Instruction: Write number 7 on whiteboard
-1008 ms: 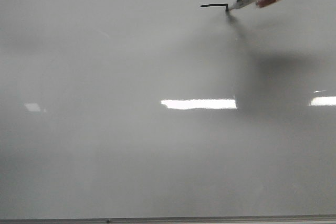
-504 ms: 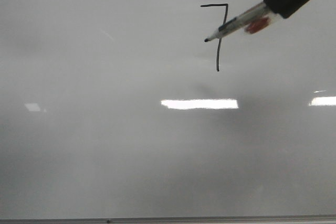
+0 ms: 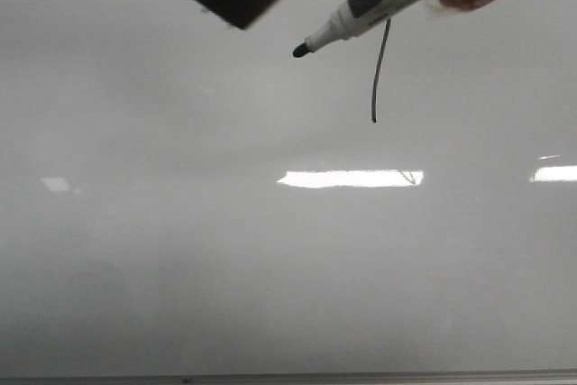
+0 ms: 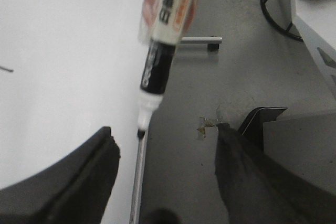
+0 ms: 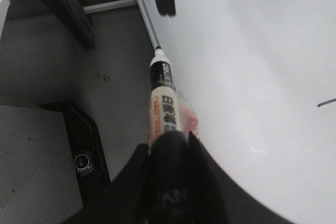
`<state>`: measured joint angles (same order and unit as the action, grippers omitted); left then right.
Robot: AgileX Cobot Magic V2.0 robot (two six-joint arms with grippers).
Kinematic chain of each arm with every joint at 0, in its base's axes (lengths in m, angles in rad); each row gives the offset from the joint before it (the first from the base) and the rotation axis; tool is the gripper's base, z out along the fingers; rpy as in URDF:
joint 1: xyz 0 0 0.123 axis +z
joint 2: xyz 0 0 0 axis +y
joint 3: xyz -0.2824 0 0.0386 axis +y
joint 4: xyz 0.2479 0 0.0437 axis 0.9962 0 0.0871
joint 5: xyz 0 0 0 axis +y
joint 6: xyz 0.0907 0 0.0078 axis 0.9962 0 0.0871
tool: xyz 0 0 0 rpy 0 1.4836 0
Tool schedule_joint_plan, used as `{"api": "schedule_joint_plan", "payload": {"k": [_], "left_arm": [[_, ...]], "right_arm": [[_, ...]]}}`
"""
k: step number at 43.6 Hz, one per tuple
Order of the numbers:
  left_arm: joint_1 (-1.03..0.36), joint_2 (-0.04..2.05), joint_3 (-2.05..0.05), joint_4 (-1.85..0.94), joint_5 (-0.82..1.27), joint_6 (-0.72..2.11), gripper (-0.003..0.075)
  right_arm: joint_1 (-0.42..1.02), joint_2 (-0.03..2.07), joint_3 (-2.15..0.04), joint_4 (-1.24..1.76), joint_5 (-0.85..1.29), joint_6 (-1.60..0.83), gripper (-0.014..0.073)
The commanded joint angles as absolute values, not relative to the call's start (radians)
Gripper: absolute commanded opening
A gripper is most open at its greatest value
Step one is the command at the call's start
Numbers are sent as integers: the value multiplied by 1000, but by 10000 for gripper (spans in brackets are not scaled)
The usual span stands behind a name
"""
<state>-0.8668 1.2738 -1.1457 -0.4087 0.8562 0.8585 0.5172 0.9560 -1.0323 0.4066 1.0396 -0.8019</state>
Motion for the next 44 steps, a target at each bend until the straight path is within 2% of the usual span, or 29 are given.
{"api": "schedule_joint_plan", "payload": {"k": [1, 18, 22, 32, 36, 39, 42, 44], "left_arm": [[-904, 1304, -1208, -461, 778, 875, 412], [-918, 1387, -1229, -496, 708, 880, 393], [-918, 1387, -1229, -503, 708, 882, 333], [-918, 1387, -1229, -534, 708, 906, 117], [-918, 1387, -1229, -534, 708, 907, 58], [-918, 1387, -1229, -532, 708, 907, 24], [-918, 1387, -1229, -532, 708, 907, 3], [-918, 1387, -1229, -530, 708, 907, -1]], "right_arm": [[518, 945, -1058, 448, 1005, -819, -67], [518, 945, -1058, 449, 1005, -819, -67], [518, 945, -1058, 449, 1005, -819, -67], [518, 945, -1058, 449, 1005, -819, -67], [518, 945, -1058, 449, 1005, -819, -65], [518, 945, -1058, 449, 1005, -818, -34], [518, 945, -1058, 449, 1007, -818, 53], [518, 945, -1058, 449, 1007, -817, 146]]}}
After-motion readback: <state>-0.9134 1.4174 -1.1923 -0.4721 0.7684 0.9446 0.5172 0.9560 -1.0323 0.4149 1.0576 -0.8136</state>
